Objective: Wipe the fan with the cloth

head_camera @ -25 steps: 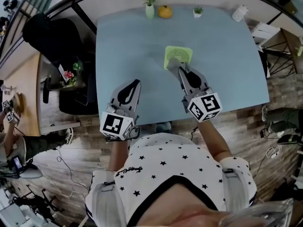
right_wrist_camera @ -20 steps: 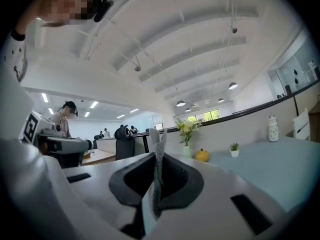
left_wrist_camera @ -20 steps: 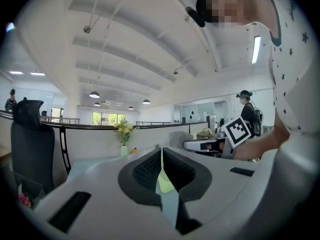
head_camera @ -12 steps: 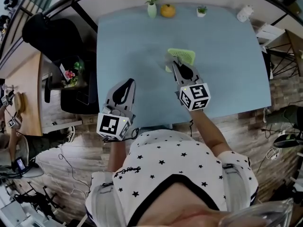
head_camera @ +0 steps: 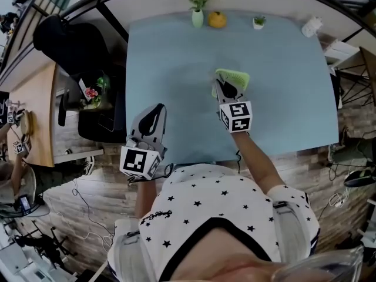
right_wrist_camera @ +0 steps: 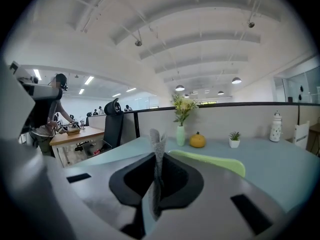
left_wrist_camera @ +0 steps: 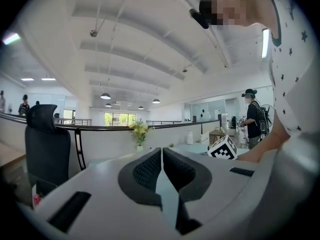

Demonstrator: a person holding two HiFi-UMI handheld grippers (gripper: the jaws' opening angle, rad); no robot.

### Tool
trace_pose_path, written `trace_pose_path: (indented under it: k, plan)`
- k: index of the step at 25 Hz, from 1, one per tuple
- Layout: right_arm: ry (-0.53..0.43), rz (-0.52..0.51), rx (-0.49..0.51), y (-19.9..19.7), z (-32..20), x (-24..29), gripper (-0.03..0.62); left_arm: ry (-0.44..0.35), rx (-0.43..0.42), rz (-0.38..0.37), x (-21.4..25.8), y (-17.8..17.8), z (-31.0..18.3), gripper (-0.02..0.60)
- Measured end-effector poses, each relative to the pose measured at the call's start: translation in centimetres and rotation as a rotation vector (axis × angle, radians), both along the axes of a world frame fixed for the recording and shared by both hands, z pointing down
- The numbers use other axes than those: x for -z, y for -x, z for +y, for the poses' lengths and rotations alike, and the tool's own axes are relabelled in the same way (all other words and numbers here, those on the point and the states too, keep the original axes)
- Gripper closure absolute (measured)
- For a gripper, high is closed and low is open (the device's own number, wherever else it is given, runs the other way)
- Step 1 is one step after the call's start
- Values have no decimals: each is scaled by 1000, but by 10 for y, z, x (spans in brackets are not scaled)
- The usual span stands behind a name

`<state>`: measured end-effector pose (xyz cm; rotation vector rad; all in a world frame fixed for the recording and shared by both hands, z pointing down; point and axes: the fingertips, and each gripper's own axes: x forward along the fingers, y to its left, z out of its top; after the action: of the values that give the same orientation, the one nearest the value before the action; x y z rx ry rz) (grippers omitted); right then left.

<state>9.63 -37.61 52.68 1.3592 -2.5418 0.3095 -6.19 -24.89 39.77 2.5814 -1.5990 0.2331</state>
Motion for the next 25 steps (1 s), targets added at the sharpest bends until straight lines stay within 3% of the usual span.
trace_pose_path:
  k: [9,25]
  plan:
    - [22,4,-59,-17,-12,-10,576,6,6,-6,0,2,0,546]
    - [36,8,-260,-108,-5,-12,577,0,-101,-2,0,-30,-10,546]
